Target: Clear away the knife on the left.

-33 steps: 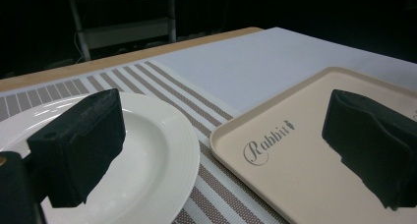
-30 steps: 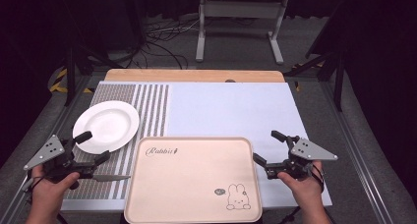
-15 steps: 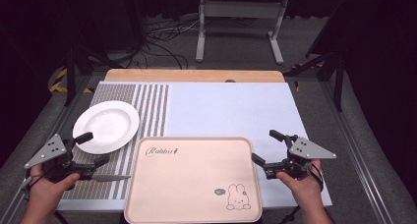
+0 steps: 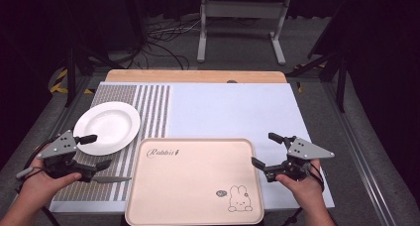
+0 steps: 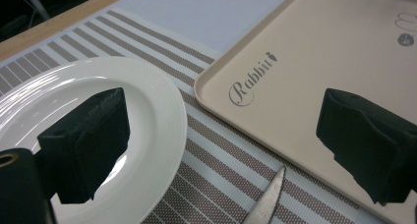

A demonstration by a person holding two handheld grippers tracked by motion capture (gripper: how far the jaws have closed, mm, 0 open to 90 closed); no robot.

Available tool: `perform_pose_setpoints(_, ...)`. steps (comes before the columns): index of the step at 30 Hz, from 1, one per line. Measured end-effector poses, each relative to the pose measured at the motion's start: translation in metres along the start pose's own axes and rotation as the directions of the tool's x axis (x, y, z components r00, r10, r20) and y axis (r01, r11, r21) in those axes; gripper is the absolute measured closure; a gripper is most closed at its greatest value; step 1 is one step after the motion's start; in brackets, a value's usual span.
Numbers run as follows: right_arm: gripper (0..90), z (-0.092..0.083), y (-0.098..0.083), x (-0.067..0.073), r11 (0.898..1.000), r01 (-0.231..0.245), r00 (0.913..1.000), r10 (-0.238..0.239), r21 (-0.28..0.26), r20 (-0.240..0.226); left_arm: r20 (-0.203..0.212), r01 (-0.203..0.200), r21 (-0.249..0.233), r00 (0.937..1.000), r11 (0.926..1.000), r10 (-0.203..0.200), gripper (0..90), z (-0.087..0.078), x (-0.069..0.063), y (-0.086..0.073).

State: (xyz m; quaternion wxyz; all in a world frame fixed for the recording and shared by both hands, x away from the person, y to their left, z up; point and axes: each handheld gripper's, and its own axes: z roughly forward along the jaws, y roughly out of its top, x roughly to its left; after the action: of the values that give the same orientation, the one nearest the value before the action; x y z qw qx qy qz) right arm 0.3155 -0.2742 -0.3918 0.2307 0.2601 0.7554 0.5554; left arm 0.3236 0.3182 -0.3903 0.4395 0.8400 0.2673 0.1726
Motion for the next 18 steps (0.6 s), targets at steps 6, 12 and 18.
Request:
perform_pose_setpoints(6,3.4,0.000,-0.001,-0.001,1.000,-0.001,1.0000,0.001,0.011,-0.004,-0.005,-0.058,0.127,0.9983,0.9903,0.059,7.3,0.001,0.002,0.006)
perform_pose_setpoints(12,3.5,0.000,-0.002,-0.001,1.000,-0.006,1.0000,0.006,0.017,-0.002,0.021,-0.103,0.249,0.9947,0.9630,0.101,8.5,0.002,0.006,0.010)
perform_pose_setpoints(18,3.6,0.001,-0.002,0.000,1.000,0.002,1.0000,-0.002,0.023,-0.009,0.070,-0.153,0.361,0.9881,0.9198,0.137,9.1,0.007,0.011,0.009)
